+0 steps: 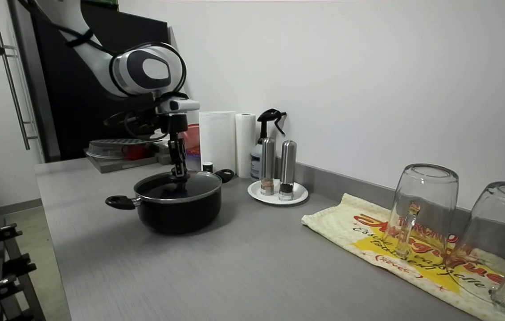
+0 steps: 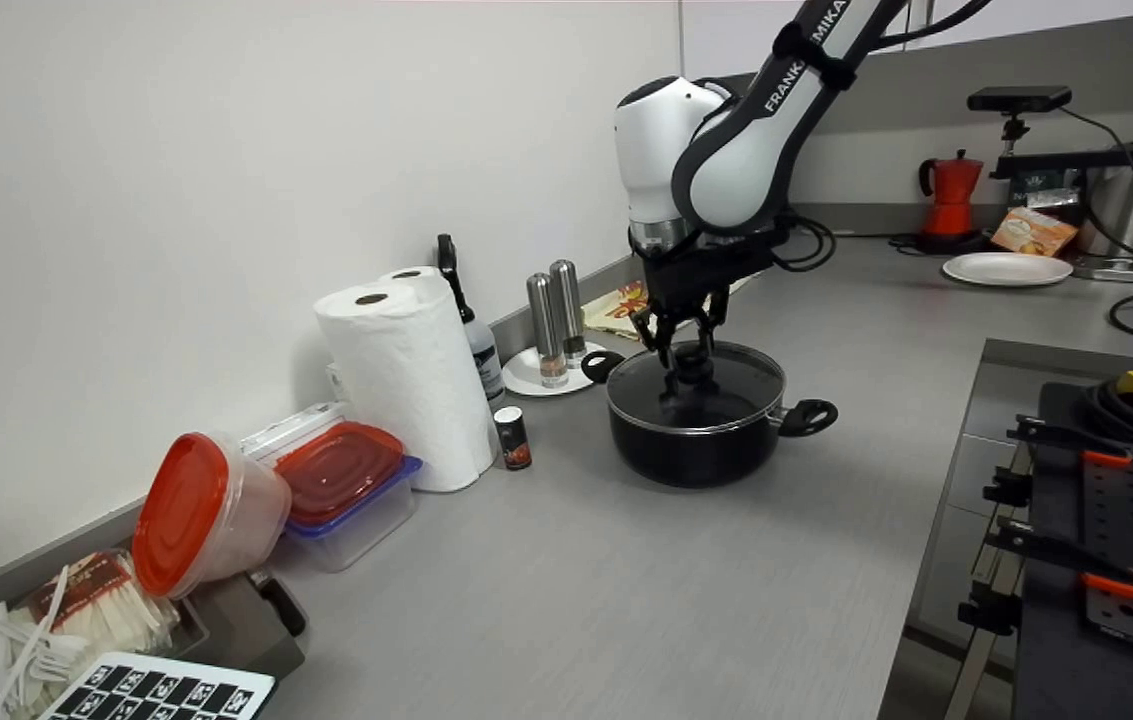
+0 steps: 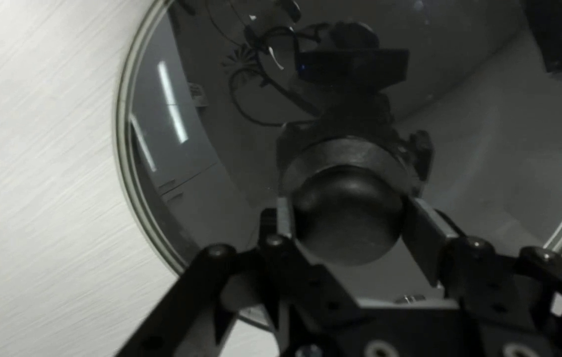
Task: Take the glass lid off the black pot
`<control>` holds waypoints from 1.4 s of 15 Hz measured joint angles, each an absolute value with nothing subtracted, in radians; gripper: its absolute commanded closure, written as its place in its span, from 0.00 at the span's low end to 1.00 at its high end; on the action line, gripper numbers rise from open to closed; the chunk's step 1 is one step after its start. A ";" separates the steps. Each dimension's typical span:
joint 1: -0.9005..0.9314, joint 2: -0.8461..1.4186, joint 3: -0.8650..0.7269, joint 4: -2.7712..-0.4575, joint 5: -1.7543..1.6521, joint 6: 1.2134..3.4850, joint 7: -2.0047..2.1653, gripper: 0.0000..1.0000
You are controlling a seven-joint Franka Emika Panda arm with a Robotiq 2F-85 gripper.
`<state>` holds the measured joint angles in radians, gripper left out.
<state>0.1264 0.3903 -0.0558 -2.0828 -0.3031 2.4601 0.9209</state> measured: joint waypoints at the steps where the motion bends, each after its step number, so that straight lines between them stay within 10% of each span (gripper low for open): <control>1: 0.126 0.386 -0.057 -2.080 -0.301 2.460 0.921 0.75; 21: 0.220 0.190 0.059 -2.069 -0.299 2.460 0.914 0.75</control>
<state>0.2196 0.1898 0.0594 -2.0691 -0.2988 2.4604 0.9136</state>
